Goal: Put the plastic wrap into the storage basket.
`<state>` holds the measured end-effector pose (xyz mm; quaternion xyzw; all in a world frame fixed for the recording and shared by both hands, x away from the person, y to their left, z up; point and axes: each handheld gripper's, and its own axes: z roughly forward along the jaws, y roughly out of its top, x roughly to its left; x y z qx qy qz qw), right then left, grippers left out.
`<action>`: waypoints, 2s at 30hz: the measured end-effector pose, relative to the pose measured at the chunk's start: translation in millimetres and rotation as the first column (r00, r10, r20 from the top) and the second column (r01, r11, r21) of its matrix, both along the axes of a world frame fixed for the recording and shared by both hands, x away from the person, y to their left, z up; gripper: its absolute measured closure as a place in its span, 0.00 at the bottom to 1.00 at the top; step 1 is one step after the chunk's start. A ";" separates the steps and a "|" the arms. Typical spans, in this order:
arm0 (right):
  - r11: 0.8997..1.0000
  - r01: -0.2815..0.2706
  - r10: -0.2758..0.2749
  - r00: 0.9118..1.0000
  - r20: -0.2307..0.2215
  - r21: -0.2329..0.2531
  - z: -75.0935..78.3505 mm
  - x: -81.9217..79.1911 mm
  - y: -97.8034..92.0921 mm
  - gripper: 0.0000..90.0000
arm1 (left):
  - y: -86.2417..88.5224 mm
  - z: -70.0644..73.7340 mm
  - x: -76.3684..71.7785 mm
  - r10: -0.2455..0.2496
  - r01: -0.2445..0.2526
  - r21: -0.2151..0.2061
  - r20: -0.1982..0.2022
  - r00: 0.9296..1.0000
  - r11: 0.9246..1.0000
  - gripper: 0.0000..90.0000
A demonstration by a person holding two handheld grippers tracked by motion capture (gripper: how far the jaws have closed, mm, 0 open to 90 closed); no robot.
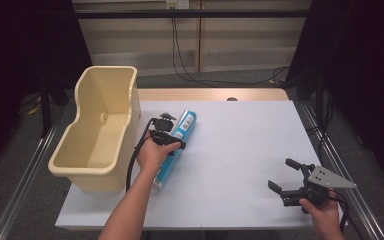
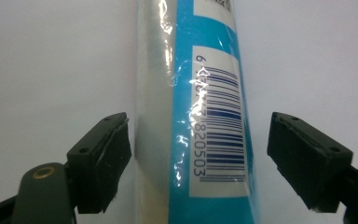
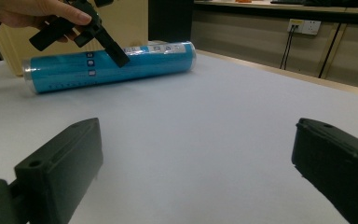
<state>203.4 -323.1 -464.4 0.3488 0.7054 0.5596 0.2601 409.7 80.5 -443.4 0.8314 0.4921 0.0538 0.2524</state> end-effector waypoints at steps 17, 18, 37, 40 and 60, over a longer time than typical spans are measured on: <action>1.000 -0.001 0.001 1.000 0.000 -0.003 -0.1 0.1 -0.6 0.02 | -7.9 -10.6 9.4 0.032 -0.026 0.065 -0.081 0.996 0.998 0.36; 1.000 0.000 0.000 1.000 0.000 -0.001 -0.1 0.2 -0.8 0.02 | -9.7 -9.7 8.2 0.034 -0.028 0.081 -0.077 0.996 0.996 0.36; 1.000 -0.004 0.004 1.000 0.003 0.007 0.2 -0.1 -0.3 0.01 | 3.7 39.8 -2.9 0.108 -0.103 0.045 -0.153 0.982 0.994 0.36; 1.000 -0.003 0.003 1.000 0.004 0.010 0.4 -0.1 -0.5 0.01 | 8.3 55.1 -5.9 0.122 -0.116 0.043 -0.154 0.981 0.992 0.36; 1.000 -0.009 0.009 1.000 0.013 0.012 1.4 -0.4 0.4 0.00 | 22.6 115.8 -15.3 0.134 -0.132 0.020 -0.155 0.979 0.991 0.36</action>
